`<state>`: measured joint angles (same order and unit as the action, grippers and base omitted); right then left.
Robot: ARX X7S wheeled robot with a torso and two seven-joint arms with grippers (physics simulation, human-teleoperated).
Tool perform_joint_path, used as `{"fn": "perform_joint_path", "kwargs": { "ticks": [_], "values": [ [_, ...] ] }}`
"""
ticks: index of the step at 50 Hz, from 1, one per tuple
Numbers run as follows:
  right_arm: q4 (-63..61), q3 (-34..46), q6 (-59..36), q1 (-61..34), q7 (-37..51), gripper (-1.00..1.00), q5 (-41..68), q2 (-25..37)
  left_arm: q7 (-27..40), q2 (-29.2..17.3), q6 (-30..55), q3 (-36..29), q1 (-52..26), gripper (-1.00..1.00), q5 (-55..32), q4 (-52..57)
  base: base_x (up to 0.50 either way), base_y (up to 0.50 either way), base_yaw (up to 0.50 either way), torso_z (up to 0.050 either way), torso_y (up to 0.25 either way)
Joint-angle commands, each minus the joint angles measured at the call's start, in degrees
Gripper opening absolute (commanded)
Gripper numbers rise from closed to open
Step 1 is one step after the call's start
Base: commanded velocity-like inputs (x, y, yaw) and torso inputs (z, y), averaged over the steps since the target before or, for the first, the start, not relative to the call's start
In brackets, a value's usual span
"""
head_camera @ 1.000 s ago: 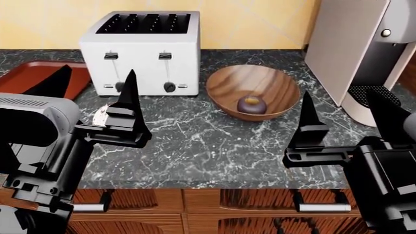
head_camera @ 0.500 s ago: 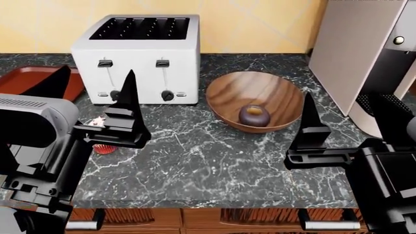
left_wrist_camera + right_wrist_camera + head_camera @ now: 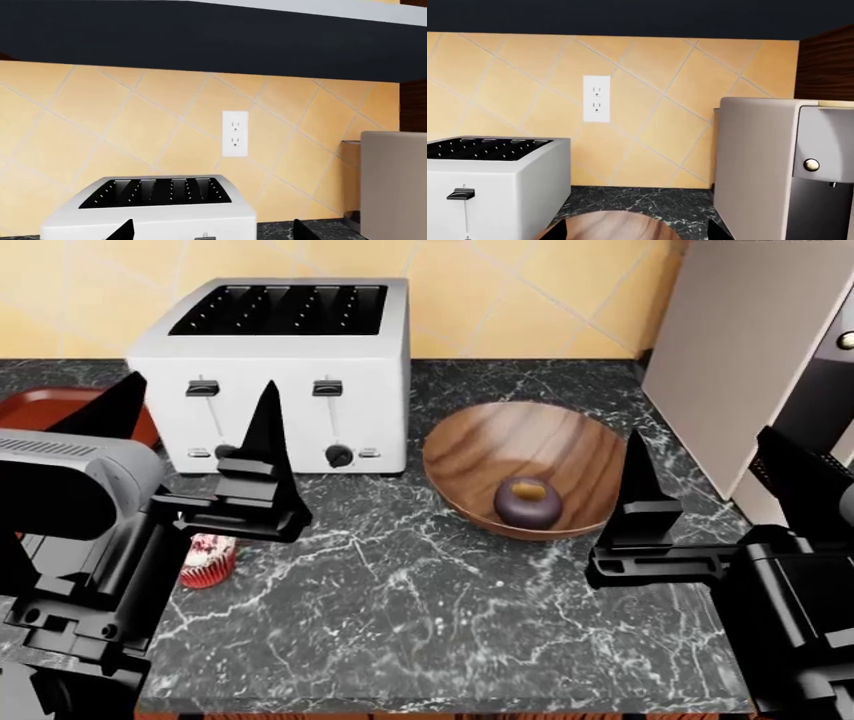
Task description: Pick up the bowl with donut and place it on the tray. Pick up the cupcake and place it on the tray.
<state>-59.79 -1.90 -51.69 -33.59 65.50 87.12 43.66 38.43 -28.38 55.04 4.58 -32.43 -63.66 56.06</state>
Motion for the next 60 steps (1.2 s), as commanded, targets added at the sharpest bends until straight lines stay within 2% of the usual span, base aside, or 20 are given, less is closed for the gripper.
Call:
{"fn": "perform_joint_path", "kwargs": {
  "ticks": [1, 25, 30, 35, 45, 60],
  "values": [
    [0.06, 1.00, 1.11, 0.26, -0.15, 1.00, -0.82, 0.58, -0.04, -0.29, -0.93, -0.42, 0.84, 1.00, 0.52, -0.10, 0.13, 0.00, 0.00, 0.000, 0.000],
    [0.58, 2.75, 2.07, -0.09, 0.80, 1.00, -1.89, 1.80, 0.08, -1.22, -2.54, -0.77, 2.06, 1.00, 0.66, -0.44, 0.11, 0.00, 0.00, 0.000, 0.000],
    [0.73, 3.04, 2.31, -2.45, 2.75, 1.00, 1.57, 3.27, 0.03, -1.38, -3.01, -0.69, 2.64, 1.00, 0.75, -0.52, 0.00, 0.00, 0.00, 0.000, 0.000],
    [2.05, 7.98, 0.16, -12.32, 6.66, 1.00, 13.10, 7.23, 0.06, -1.72, -3.38, -0.46, 2.95, 1.00, 0.40, -0.40, 0.00, 0.00, 0.00, 0.000, 0.000],
    [10.15, 21.21, -6.42, -35.80, 6.56, 1.00, 36.63, 11.70, -0.04, -2.34, -3.85, -0.68, 3.51, 1.00, 0.72, -0.45, 0.00, 0.00, 0.00, 0.000, 0.000],
    [20.73, 32.30, -14.89, -47.34, 5.91, 1.00, 45.94, 11.90, -0.17, -2.56, -4.80, -1.11, 3.87, 1.00, 0.95, -0.78, 0.00, 0.00, 0.00, 0.000, 0.000]
  ]
}}
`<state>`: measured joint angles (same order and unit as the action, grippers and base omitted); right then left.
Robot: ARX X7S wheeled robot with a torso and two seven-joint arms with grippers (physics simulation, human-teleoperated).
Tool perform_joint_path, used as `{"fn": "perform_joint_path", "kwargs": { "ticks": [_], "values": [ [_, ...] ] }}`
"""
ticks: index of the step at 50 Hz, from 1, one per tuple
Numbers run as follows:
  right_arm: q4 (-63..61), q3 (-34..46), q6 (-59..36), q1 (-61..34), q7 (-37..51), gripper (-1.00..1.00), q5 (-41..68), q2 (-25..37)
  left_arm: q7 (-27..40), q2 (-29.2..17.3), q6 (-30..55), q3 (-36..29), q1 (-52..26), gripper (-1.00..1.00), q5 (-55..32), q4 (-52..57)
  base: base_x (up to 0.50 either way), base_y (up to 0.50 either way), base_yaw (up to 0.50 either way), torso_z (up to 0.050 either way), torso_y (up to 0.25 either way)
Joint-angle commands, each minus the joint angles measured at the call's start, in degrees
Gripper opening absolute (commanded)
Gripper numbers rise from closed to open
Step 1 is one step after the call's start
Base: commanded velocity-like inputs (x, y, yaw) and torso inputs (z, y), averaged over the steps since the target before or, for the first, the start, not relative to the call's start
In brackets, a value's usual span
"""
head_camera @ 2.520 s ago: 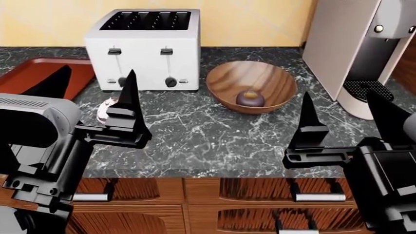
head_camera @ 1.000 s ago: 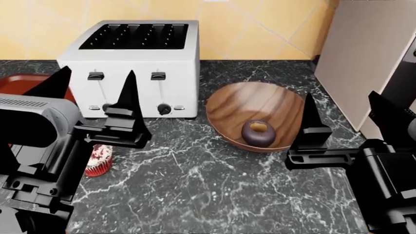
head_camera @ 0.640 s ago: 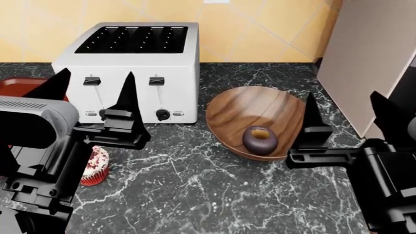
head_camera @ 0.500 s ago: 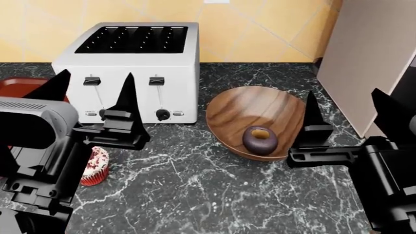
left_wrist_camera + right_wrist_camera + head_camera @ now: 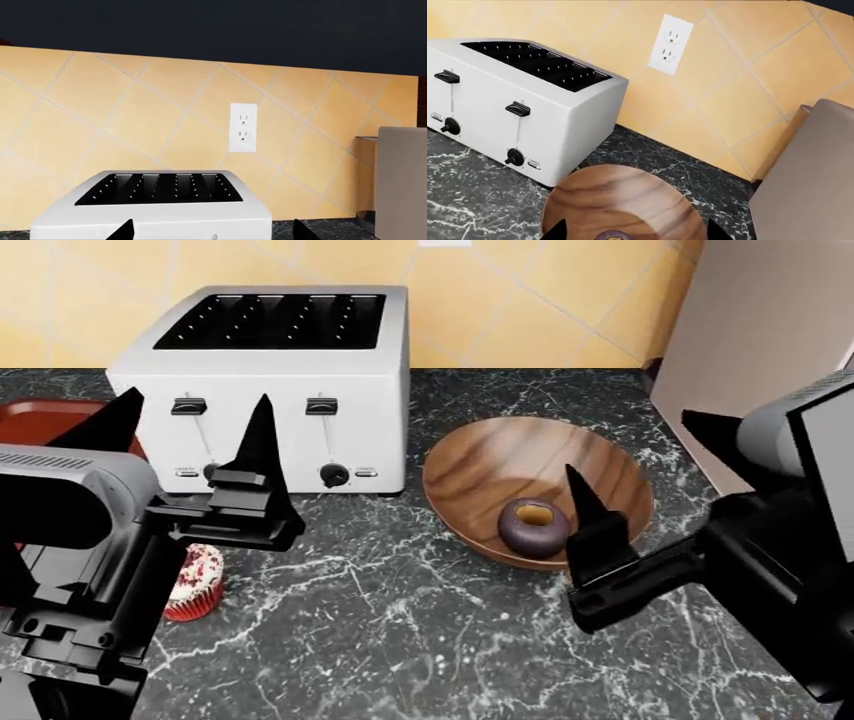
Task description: Pick up the bowl with donut and place it on the tray. Pick up the cupcake and place it on the tray.
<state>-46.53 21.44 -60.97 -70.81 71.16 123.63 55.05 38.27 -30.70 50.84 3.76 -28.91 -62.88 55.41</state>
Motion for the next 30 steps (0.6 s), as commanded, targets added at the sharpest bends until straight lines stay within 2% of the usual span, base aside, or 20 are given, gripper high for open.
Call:
{"fn": "perform_joint_path", "kwargs": {
  "ticks": [1, 13, 30],
  "values": [
    [8.26, 9.83, -6.10, -10.91, 0.44, 1.00, 9.87, 0.24, -0.02, -0.24, -0.66, -0.36, 0.36, 1.00, 0.22, -0.15, 0.00, 0.00, 0.00, 0.000, 0.000],
    [19.03, 22.48, -13.01, -21.21, 2.81, 1.00, 14.98, -6.24, 0.91, -0.70, -0.81, -0.51, 0.33, 1.00, -0.79, 0.25, 0.00, 0.00, 0.00, 0.000, 0.000],
    [35.91, 33.66, -24.70, -30.59, -1.21, 1.00, 9.03, -20.38, 0.42, -0.99, -2.22, -0.78, 1.31, 1.00, -0.03, -0.13, 0.00, 0.00, 0.00, 0.000, 0.000]
  ]
}}
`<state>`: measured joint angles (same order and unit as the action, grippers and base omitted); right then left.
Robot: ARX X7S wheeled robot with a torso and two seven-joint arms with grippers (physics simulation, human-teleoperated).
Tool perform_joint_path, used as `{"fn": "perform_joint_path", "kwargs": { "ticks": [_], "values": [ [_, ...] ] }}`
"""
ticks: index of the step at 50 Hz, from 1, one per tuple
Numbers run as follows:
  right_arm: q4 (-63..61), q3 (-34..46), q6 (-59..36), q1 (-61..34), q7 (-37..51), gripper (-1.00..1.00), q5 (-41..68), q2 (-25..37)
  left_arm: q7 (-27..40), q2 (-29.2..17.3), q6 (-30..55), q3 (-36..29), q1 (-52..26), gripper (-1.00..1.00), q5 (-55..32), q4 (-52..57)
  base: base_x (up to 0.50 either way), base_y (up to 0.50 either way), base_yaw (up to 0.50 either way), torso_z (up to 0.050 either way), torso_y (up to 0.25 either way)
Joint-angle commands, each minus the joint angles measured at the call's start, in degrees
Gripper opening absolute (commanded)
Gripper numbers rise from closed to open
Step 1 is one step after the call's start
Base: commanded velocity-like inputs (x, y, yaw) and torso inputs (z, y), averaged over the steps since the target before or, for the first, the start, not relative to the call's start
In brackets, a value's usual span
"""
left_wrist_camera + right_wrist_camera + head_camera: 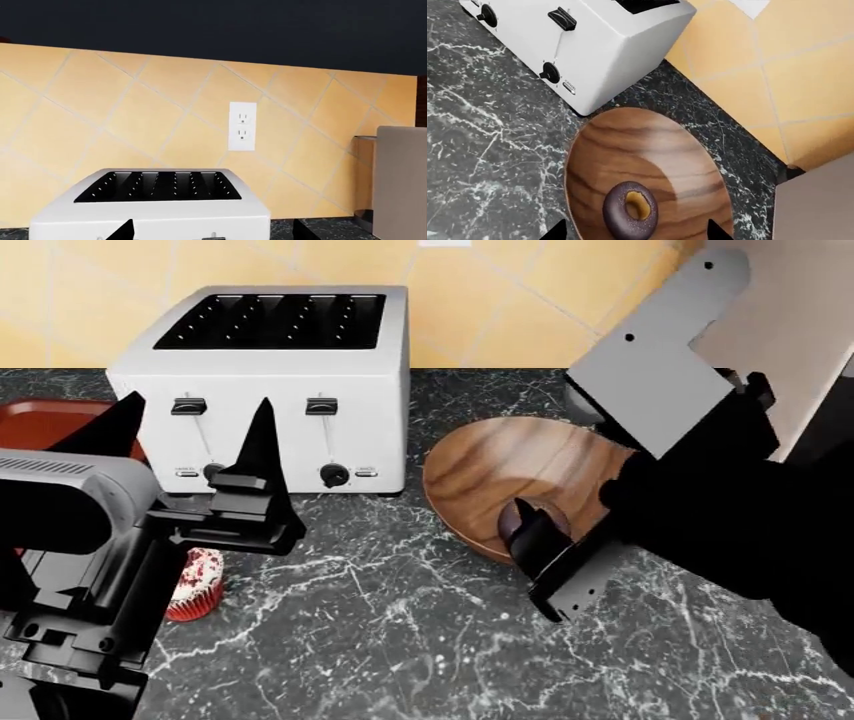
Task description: Pick up the bowl with donut and place it on the tray. Pick up the cupcake and place it on the tray.
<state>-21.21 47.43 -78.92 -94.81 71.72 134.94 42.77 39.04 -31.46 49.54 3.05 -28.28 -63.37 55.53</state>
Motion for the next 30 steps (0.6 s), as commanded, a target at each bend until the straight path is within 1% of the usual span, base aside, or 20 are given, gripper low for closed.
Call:
{"fn": "perform_joint_path", "kwargs": {
  "ticks": [1, 7, 10, 13, 30],
  "values": [
    [11.62, 8.40, -7.18, -7.04, -1.98, 1.00, -2.61, -8.80, -0.42, -0.24, -1.03, -0.07, 0.74, 1.00, 0.55, -0.33, 0.00, 0.00, 0.00, 0.000, 0.000],
    [16.44, 8.00, -10.19, -7.67, -6.86, 1.00, -8.90, -13.19, -0.88, -0.35, -1.81, 0.07, 1.51, 1.00, 1.03, -0.55, 0.00, 0.00, 0.00, 0.000, 0.000],
    [17.04, 7.97, -10.41, -7.60, -10.34, 1.00, -12.23, -14.29, -0.74, -0.52, -1.91, 0.15, 1.46, 1.00, 0.87, -0.56, 0.00, 0.00, 0.00, 0.000, 0.000],
    [17.00, 8.53, -10.18, -7.55, -13.19, 1.00, -14.63, -14.52, -1.05, -0.41, -2.23, -0.13, 1.82, 1.00, 1.43, -0.70, 0.00, 0.00, 0.00, 0.000, 0.000],
    [15.84, 9.98, -8.71, -5.59, -21.59, 1.00, -21.02, -15.86, -1.89, -0.28, -3.34, -1.30, 2.55, 1.00, 3.04, -1.47, 0.00, 0.00, 0.00, 0.000, 0.000]
  ]
}}
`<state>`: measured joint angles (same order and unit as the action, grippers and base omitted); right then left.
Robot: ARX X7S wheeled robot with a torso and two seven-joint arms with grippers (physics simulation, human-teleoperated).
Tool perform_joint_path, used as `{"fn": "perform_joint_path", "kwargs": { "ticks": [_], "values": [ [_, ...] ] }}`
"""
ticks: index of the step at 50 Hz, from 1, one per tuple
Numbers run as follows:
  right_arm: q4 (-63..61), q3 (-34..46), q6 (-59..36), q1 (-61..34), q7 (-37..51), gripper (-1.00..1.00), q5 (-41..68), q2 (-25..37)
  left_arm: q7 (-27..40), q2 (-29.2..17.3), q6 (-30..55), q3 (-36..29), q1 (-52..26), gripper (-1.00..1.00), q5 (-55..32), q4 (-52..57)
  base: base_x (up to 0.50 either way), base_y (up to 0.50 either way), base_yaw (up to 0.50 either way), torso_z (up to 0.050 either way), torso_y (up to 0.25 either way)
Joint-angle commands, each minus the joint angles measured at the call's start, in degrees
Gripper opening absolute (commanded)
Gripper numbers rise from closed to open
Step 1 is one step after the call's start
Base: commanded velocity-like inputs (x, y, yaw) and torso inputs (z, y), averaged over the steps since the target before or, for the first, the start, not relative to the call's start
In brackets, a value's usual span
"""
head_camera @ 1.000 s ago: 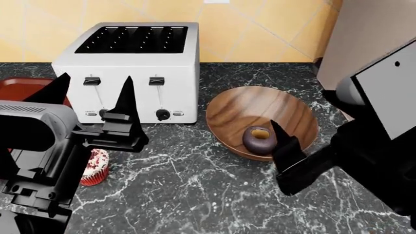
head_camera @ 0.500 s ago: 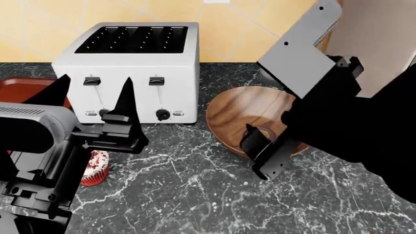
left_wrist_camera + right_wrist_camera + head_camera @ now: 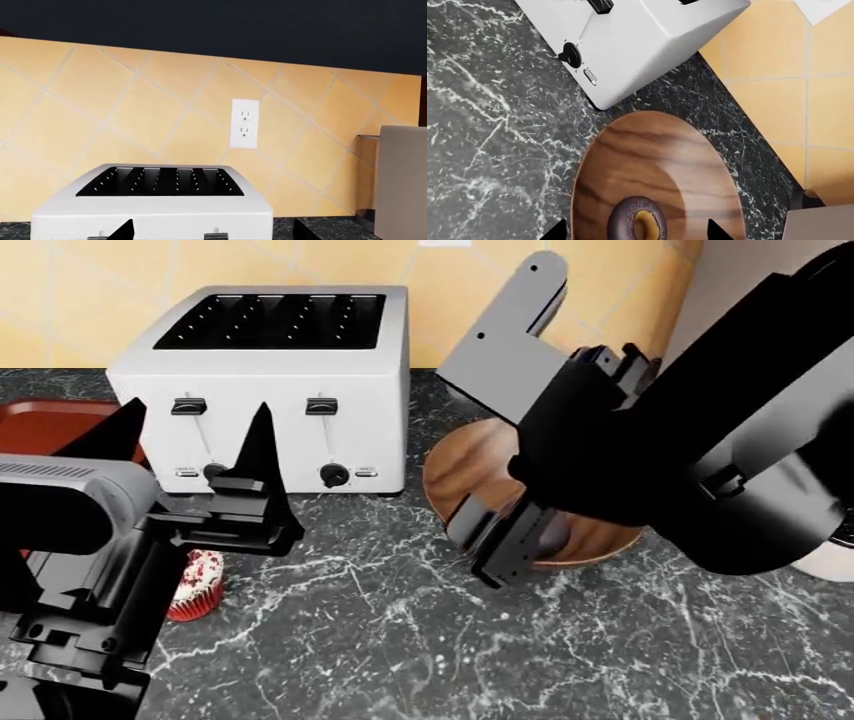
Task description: Pick up the bowl with donut and place it on the tray. Pick up the cupcake and place it on the tray.
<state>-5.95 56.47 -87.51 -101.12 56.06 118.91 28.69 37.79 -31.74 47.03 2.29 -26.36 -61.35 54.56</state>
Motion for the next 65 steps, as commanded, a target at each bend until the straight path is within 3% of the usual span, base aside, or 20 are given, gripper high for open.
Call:
{"fn": "perform_joint_path", "kwargs": {
  "ticks": [1, 17, 33, 65],
  "values": [
    [0.62, 0.99, -0.15, 0.87, -6.60, 1.00, -5.57, -1.94, -0.75, 0.03, -0.93, -0.64, 0.67, 1.00, 1.17, -0.59, 0.00, 0.00, 0.00, 0.000, 0.000],
    [1.98, 4.23, 0.47, 2.85, -23.19, 1.00, -22.33, -4.57, -2.28, 0.10, -2.74, -1.23, 2.54, 1.00, 3.50, -1.96, 0.00, 0.00, 0.00, 0.000, 0.000],
    [4.23, 10.50, 5.14, 4.27, -33.68, 1.00, -34.07, -6.77, -3.91, 0.44, -4.79, -1.94, 4.14, 1.00, 5.78, -3.29, 0.00, 0.00, 0.00, 0.000, 0.000],
    [7.56, 16.66, 10.76, 7.27, -40.80, 1.00, -41.24, -8.20, -4.64, 0.02, -6.59, -2.09, 5.26, 1.00, 6.49, -4.47, 0.00, 0.00, 0.00, 0.000, 0.000]
  ]
}}
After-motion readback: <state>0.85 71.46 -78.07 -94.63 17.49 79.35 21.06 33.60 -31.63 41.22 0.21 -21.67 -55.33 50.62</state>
